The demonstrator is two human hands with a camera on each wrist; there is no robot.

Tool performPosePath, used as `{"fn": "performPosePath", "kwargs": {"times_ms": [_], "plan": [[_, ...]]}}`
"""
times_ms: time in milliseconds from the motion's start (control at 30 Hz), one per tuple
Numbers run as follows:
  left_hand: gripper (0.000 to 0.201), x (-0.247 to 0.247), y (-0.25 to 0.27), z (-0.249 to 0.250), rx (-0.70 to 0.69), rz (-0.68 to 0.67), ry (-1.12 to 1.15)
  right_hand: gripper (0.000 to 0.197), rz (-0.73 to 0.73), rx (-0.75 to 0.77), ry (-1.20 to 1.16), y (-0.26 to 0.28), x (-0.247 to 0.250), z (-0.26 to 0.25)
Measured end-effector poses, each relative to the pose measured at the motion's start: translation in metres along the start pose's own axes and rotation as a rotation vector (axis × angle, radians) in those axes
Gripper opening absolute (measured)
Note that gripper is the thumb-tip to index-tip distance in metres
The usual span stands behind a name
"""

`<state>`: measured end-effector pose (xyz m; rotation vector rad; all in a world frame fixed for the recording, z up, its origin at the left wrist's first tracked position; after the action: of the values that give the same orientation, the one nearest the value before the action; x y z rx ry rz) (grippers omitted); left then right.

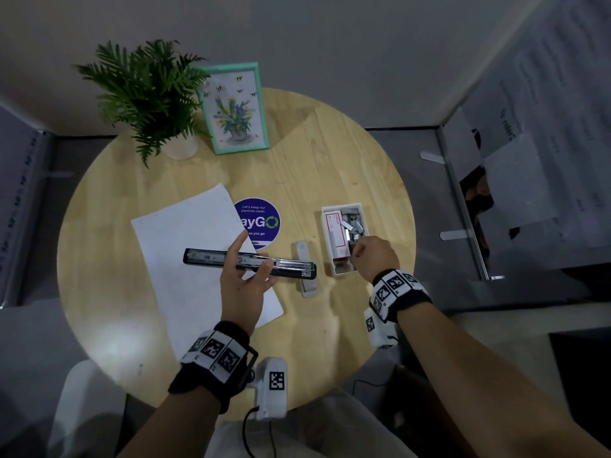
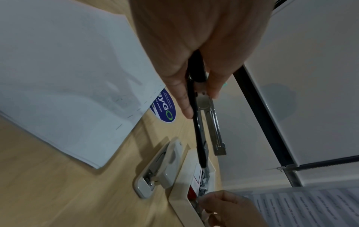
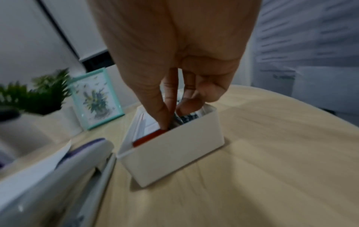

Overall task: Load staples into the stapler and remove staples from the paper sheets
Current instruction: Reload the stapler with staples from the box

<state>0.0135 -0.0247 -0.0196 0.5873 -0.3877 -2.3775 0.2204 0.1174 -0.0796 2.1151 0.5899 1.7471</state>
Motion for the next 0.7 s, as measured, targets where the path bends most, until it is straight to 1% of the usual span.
{"fn": "performPosePath", "kwargs": {"times_ms": [100, 167, 233, 333, 433, 567, 700], "plan": [[0.058, -0.004, -0.002, 0.002, 0.008, -0.008, 0.015, 0.011, 0.064, -0.047, -0.301, 0.006, 0.006, 0.005], [0.059, -0.007, -0.003, 0.005, 0.01, -0.022, 0.032, 0.017, 0.093, -0.023, -0.498, 0.013, 0.015, 0.002], [0.059, -0.011, -0.003, 0.009, 0.011, -0.033, 0.06, 0.021, 0.085, 0.014, -0.691, 0.023, 0.026, -0.006], [0.058, -0.018, -0.004, 0.015, -0.007, -0.053, 0.081, 0.016, 0.057, 0.081, -0.85, 0.038, 0.045, -0.022], [0.06, -0.023, -0.005, 0.021, -0.021, -0.078, 0.106, 0.017, 0.029, 0.142, -1.05, 0.05, 0.059, -0.035], [0.06, -0.029, -0.005, 0.029, -0.026, -0.095, 0.091, 0.018, 0.005, 0.25, -1.196, 0.064, 0.073, -0.047], [0.06, -0.033, -0.003, 0.035, -0.033, -0.098, 0.098, 0.017, -0.032, 0.319, -1.211, 0.073, 0.082, -0.053]]}}
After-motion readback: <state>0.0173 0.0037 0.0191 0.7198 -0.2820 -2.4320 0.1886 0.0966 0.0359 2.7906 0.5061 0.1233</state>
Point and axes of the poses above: each hand's wrist, its own y-axis away from the middle knuckle, its own x-axis out of the back of the hand, z = x × y, the point moved 2 cm from there along -y, towards the middle knuckle, and after that the axes turned 14 degrees about y, right-handed, at the moved point
